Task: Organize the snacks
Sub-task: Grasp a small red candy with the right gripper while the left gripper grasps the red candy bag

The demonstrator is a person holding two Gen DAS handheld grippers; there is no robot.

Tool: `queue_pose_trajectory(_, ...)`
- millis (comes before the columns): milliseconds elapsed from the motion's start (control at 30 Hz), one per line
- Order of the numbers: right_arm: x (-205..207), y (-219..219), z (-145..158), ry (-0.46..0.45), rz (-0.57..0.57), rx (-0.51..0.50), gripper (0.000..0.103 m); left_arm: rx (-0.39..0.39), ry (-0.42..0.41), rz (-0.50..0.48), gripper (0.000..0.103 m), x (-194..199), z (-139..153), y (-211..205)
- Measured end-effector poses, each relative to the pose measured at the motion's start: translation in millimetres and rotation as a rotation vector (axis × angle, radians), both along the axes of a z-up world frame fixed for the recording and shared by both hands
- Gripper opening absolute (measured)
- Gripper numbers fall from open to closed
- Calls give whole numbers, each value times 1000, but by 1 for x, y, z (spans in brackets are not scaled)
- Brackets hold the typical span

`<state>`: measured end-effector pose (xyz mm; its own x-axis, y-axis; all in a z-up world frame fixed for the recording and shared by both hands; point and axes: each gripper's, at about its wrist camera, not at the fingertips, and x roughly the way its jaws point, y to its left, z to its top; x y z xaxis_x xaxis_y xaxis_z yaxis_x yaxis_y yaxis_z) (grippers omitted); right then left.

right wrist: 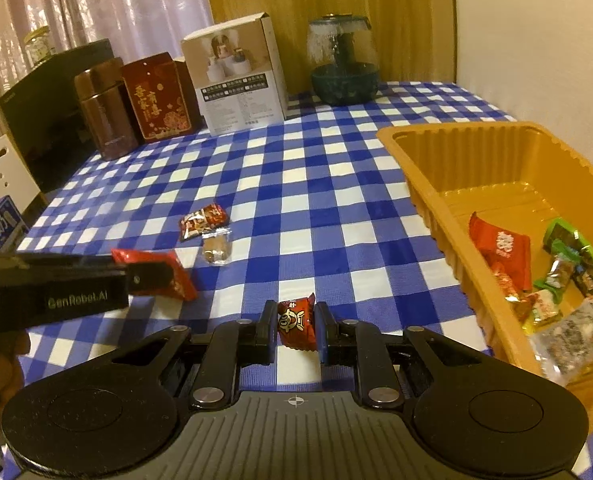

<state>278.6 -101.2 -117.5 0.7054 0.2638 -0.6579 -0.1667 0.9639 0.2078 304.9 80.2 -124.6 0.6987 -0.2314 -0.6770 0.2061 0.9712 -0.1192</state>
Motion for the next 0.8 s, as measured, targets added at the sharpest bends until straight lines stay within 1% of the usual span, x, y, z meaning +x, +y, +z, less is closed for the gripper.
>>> queue_pose_trajectory(267, -33, -19, 22, -2, 2, 8, 19, -42, 18, 85, 31, -55, 17, -18)
queue_pose_trajectory(400, -52, -25, 34, -6, 11, 17, 19, -69, 32, 163, 31, -83, 31, -21)
queue_pose_trajectory(567, -75, -31, 46, -15, 23, 27, 19, -77, 36, 249, 31, -114, 50, -26)
queue_pose_trajectory(700, -90, -37, 54, -18, 29, 33, 19, -77, 22, 278, 31, -133, 65, -31)
queue_pose_trajectory(800, -99, -42, 59, -23, 33, 33, 19, -71, 15, 279, 31, -144, 74, -39)
